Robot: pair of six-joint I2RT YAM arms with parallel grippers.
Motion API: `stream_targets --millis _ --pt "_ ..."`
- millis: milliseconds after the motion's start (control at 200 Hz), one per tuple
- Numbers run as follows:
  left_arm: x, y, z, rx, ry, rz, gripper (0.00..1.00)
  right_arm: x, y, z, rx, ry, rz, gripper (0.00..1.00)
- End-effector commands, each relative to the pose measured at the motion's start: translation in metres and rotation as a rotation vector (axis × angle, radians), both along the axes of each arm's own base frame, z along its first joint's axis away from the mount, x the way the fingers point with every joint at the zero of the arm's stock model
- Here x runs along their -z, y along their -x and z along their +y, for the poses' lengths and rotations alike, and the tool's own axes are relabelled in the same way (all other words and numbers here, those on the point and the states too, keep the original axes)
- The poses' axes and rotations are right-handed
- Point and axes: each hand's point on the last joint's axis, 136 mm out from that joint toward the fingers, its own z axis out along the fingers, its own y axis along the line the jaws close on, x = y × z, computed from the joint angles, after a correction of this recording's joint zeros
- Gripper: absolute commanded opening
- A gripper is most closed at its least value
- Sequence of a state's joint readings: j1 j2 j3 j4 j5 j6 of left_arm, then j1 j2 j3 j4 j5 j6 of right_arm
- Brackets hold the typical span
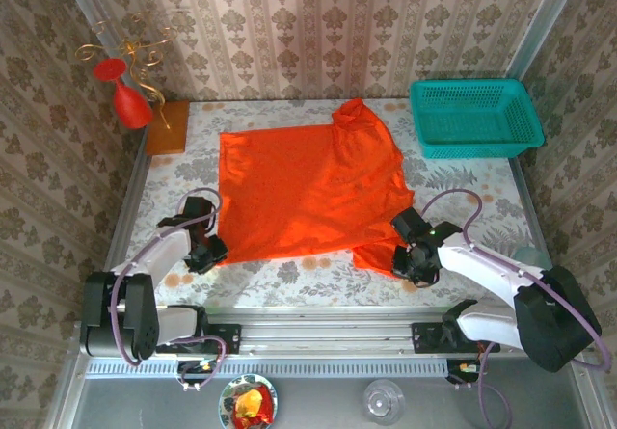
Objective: Fold the inside-out t-shirt
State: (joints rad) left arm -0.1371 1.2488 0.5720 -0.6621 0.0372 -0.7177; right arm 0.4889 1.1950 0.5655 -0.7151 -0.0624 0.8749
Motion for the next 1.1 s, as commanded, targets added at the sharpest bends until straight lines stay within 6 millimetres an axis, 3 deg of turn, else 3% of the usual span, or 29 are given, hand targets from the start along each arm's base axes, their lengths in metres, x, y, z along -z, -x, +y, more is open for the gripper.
stream_targets --millis 0,190,370,485,665,925,1095 --pt "0.005 0.006 0.001 0.017 -0.014 0.034 0.27 -0.005 0.002 -0.003 0.001 0.018 -0.004 0.15" --pt "0.007 0.007 0.000 0.020 -0.013 0.047 0.29 -0.007 0.002 -0.004 0.004 0.019 -0.005 0.15" --pt "0.000 0.003 -0.001 0.017 -0.004 0.021 0.07 -0.019 -0.001 -0.007 0.015 0.025 -0.042 0.12" --pt "-0.018 -0.002 0.001 0.009 -0.013 -0.035 0.00 -0.037 -0.001 -0.012 0.033 0.024 -0.098 0.07" --pt "-0.047 -0.003 0.002 -0.014 0.003 -0.131 0.00 -0.065 0.013 -0.011 0.070 -0.080 -0.166 0.00" --pt "-0.077 0.013 -0.001 -0.028 0.049 -0.202 0.00 -0.098 0.047 -0.015 0.067 -0.183 -0.193 0.00" --pt "-0.099 0.015 -0.006 -0.008 0.080 -0.259 0.00 -0.127 0.049 -0.013 0.037 -0.219 -0.242 0.00"
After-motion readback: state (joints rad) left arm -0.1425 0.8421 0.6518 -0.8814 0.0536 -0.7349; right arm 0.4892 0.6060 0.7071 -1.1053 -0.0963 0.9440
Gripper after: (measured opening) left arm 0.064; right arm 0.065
